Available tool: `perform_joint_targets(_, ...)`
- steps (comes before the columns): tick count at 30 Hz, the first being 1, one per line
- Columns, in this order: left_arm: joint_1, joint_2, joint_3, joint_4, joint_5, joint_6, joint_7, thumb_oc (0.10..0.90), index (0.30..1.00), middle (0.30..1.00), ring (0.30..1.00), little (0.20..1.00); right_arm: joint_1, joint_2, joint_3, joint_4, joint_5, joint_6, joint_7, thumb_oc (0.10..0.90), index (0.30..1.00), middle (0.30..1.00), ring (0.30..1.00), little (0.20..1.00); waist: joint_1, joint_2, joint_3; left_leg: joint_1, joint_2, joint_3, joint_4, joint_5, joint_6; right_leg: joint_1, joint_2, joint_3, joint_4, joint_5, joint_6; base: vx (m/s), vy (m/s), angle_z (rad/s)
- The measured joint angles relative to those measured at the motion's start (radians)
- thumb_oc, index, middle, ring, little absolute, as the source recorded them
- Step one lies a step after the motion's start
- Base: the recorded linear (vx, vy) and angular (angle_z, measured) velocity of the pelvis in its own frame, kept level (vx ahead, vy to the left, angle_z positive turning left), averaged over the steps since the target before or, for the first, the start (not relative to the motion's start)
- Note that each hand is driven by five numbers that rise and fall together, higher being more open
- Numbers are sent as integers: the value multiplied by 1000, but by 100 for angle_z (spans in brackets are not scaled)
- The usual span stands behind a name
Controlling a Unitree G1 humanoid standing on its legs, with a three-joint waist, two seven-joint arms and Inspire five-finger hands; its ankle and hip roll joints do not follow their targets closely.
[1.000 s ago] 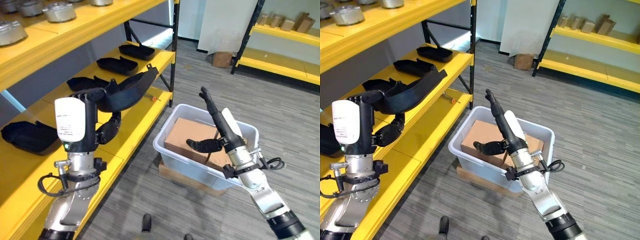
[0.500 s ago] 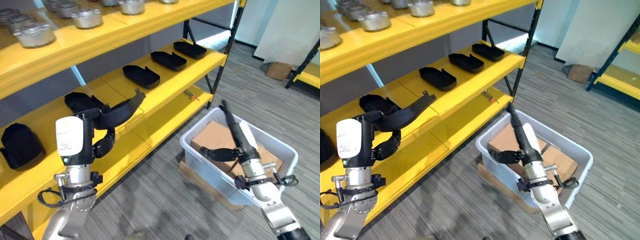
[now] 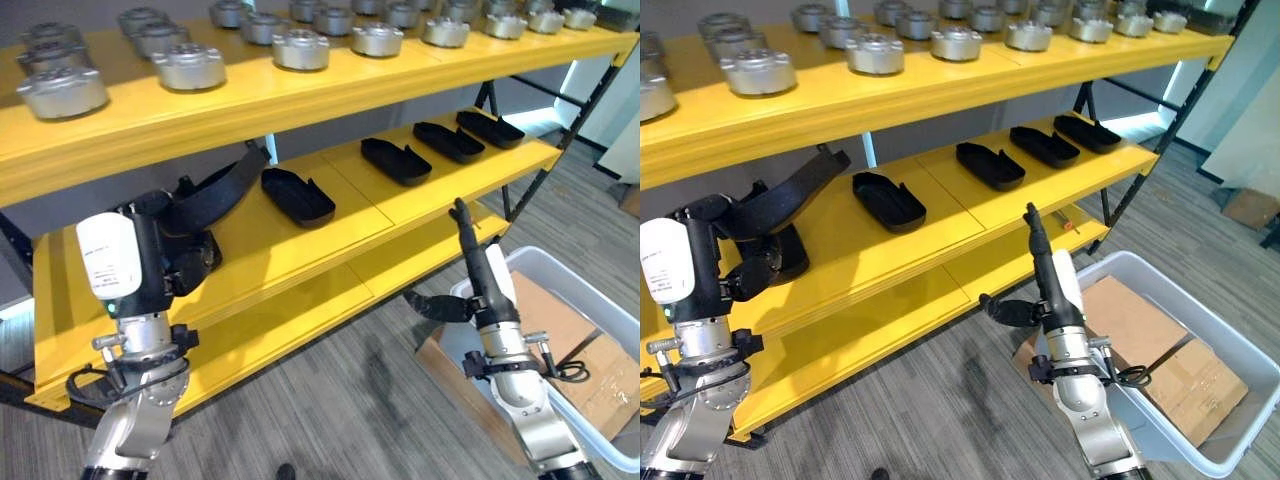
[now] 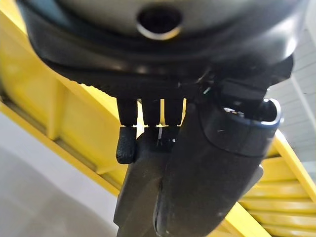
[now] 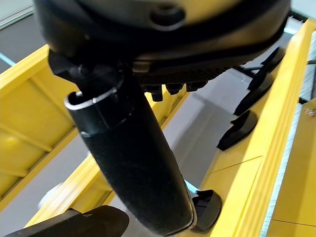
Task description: Move parts from the plastic box to the shelf.
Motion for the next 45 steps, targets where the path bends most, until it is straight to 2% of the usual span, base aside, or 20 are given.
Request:
perform_joint_targets(6, 16, -1, 0, 1, 7, 0, 30, 400, 300, 300, 300, 300, -3, 14, 0, 38, -17, 15, -8, 900, 1000, 1000, 1000, 1000, -2, -25, -13, -10, -11, 23, 0, 8, 10, -30, -13, 28, 3, 18, 25, 1, 201, -12)
perform_joint_targets(11, 45, -1, 2, 7, 21, 16, 38, 400, 300, 300, 300, 300, 6, 17, 14, 42, -22, 35, -7, 900, 1000, 1000, 1000, 1000, 1, -29, -13, -7, -61, 47, 1, 2, 43, -78, -71, 53, 76, 28, 26, -34, 268, -11)
perform_joint_targets(14, 55, -1, 2, 39, 44, 23, 39, 400, 300, 300, 300, 300, 6, 17, 28, 42, -26, 40, -7, 900, 1000, 1000, 1000, 1000, -1, -12, -8, -4, -82, 62, 0, -1, 68, -136, -101, 44, 166, 63, -4, -36, 160, -12)
perform_joint_targets(16, 56, -3, 2, 60, 50, 29, 39, 400, 300, 300, 300, 300, 7, 14, 36, 43, -30, 41, -1, 900, 1000, 1000, 1000, 1000, -5, 12, 13, 14, -79, 60, -2, -2, 94, -150, -101, 7, 212, 109, -36, -8, 65, -6)
perform_joint_targets(17, 56, -6, 2, 70, 50, 38, 39, 400, 300, 300, 300, 300, 15, 12, 38, 45, -33, 40, 3, 900, 1000, 1000, 1000, 1000, -16, 29, 23, 18, -66, 49, -4, -1, 106, -178, -78, 23, 299, 37, -29, 70, 32, 14)
perform_joint_targets(18, 58, -19, 26, 84, 50, 43, 41, 400, 300, 300, 300, 300, 17, 7, 43, 47, -39, 35, 12, 900, 1000, 1000, 1000, 1000, -22, 32, 25, 11, -49, 43, 0, 0, 107, -230, 41, 92, 414, -91, -30, 70, 40, 23)
perform_joint_targets(19, 58, -29, 44, 98, 47, 49, 42, 400, 300, 300, 300, 300, 18, 8, 44, 48, -38, 29, 15, 900, 1000, 1000, 1000, 1000, -24, 33, 25, 0, -39, 20, 0, 2, 107, -248, 157, 193, 432, -160, -39, 56, -25, 53)
perform_joint_targets(20, 55, -30, 48, 114, 45, 72, 40, 400, 300, 300, 300, 300, 20, -3, 38, 48, -38, 25, 13, 900, 1000, 1000, 1000, 1000, -39, 16, 21, -22, -58, 1, 0, 13, 111, -242, 280, 243, 351, -186, -79, 28, -39, 56)
perform_joint_targets(21, 57, -37, 45, 120, 46, 80, 38, 400, 300, 300, 300, 300, 15, -15, 33, 49, -38, 23, 12, 900, 1000, 1000, 1000, 1000, -35, 14, 20, -37, -79, -9, -3, 17, 114, -228, 297, 256, 290, -165, -162, 43, -33, 67)
perform_joint_targets(23, 56, -50, 28, 130, 43, 80, 28, 400, 300, 300, 300, 300, 11, -56, 26, 60, -38, 23, 11, 900, 1000, 1000, 1000, 1000, -30, 49, 26, -58, -79, -36, -4, 20, 110, -184, 315, 271, 178, -103, -166, 43, -77, 39)
perform_joint_targets(25, 60, -74, 32, 129, 41, 80, 21, 400, 300, 300, 300, 300, 25, -64, 26, 80, -37, 26, 16, 900, 1000, 1000, 1000, 1000, -28, 59, 25, -58, -81, -66, -4, 32, 96, -137, 315, 239, 108, -74, -174, 105, -90, 45)
perform_joint_targets(34, 121, -77, 39, 118, 20, 75, 18, 400, 300, 300, 300, 300, 14, -64, 16, 76, -15, 24, 16, 900, 1000, 1000, 1000, 1000, -19, 36, 28, -63, -100, -100, 31, 31, 92, -41, 314, 196, -26, -38, -171, -13, -80, 20)
perform_joint_targets(36, 72, -79, 21, 119, -2, 68, 4, 400, 300, 300, 300, 300, 11, -75, 13, 79, -7, 24, 14, 900, 1000, 1000, 1000, 1000, -25, 19, 47, -135, -128, -135, 132, 52, 56, -45, 294, 149, -21, -41, -173, -103, -52, 95)
perform_joint_targets(38, 30, -77, 19, 116, -3, 57, -1, 400, 300, 300, 300, 300, -19, -76, 14, 79, -7, 21, 14, 900, 1000, 1000, 1000, 1000, -25, -6, 78, -191, -151, -138, 198, 76, -1, -51, 256, 116, -25, -37, -206, 5, 27, 71)
perform_joint_targets(39, 28, -76, 32, 112, -4, 56, 1, 400, 300, 300, 300, 300, -41, -61, 17, 80, -7, 17, 14, 900, 1000, 1000, 1000, 1000, -13, -10, 95, -230, -110, -86, 354, -47, 27, -51, 250, 104, -28, -27, -224, 51, 62, 33)
perform_joint_targets(40, 20, -69, 37, 121, -6, 57, 4, 400, 300, 300, 300, 300, -42, -54, 19, 78, -6, 16, 13, 900, 1000, 1000, 1000, 1000, -12, -21, 99, -232, -41, -42, 402, -95, 29, -50, 247, 81, -26, -24, -230, 99, 159, 42)
perform_joint_targets(41, 16, -66, 45, 119, -13, 58, 4, 400, 300, 300, 300, 300, -41, -46, 19, 76, -6, 14, 7, 900, 1000, 1000, 1000, 1000, -27, -35, 107, -206, 56, 11, 385, -113, 36, -42, 252, 71, -24, -32, -235, 111, 173, 40)
perform_joint_targets(43, 7, -74, 31, 129, -36, 52, 20, 400, 300, 300, 300, 300, -35, -51, -5, 78, -6, 7, 2, 900, 1000, 1000, 1000, 1000, -30, -29, 117, -142, 181, -24, 300, -100, -35, -41, 244, 74, -11, -30, -216, 145, 185, 26)
perform_joint_targets(44, 5, -73, 33, 127, -38, 51, 21, 400, 300, 300, 300, 300, -31, -48, -13, 78, 2, 7, -7, 900, 1000, 1000, 1000, 1000, -51, -24, 117, -117, 264, 8, 237, -89, -54, -40, 251, 66, -8, -37, -208, 161, 181, 26)
perform_joint_targets(45, 3, -75, 30, 127, -38, 50, 21, 400, 300, 300, 300, 300, -28, -49, -19, 79, 4, 8, -15, 900, 1000, 1000, 1000, 1000, -62, -17, 119, -87, 303, -5, 177, -75, -75, -40, 255, 64, -3, -41, -203, 168, 210, 22)
